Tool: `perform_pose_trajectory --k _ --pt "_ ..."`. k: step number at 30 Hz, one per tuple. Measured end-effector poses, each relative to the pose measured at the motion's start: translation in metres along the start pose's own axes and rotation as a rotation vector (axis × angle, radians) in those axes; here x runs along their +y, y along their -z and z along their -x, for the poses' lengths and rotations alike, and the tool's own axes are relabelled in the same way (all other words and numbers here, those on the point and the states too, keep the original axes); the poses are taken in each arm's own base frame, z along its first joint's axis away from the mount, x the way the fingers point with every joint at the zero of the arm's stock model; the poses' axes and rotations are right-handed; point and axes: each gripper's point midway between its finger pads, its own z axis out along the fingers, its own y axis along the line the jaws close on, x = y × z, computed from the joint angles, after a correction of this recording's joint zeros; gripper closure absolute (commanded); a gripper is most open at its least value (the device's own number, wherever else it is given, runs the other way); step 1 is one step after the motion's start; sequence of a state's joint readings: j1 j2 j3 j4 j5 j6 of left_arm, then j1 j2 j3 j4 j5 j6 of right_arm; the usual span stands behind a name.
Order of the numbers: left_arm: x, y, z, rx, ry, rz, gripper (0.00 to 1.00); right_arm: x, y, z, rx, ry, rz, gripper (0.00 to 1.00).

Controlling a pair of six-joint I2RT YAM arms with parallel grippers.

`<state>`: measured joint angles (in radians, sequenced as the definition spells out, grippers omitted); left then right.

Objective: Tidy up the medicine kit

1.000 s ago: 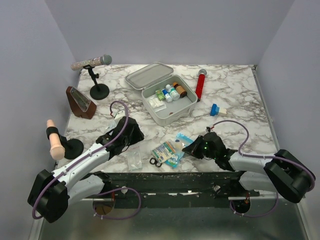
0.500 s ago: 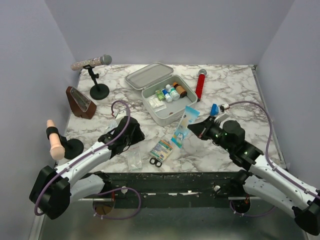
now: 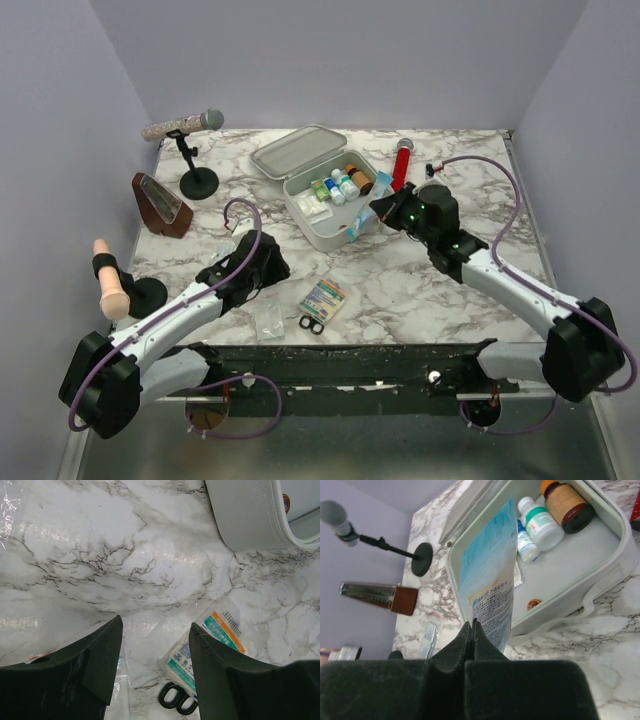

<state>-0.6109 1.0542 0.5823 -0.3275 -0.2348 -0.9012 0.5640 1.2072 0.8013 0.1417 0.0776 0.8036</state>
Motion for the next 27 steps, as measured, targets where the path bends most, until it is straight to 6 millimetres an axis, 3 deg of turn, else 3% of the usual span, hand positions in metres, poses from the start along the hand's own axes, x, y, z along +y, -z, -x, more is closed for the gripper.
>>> perform_pose_trajectory --k 5,10,22,25,27 --pt "0.0 0.0 0.001 0.0 -0.012 0.0 0.34 -0.026 -0.042 -0.001 0.02 -0.034 -0.068 0.99" --pt "-0.004 0.002 0.005 -0.011 -0.016 -0.01 0.34 -0.023 -0.066 0.003 0.02 -0.048 -0.047 0.99" --pt "-0.004 0.002 0.006 -0.014 -0.016 -0.01 0.34 0.011 -0.075 0.034 -0.044 -0.044 0.072 0.99" --pt "-0.005 0.001 0.007 -0.018 -0.014 -0.015 0.34 0.008 -0.082 0.039 -0.058 -0.053 0.083 0.99" --pt "-0.006 0.001 0.007 -0.018 -0.013 -0.015 0.34 -0.004 -0.091 0.034 -0.044 -0.062 0.063 0.99"
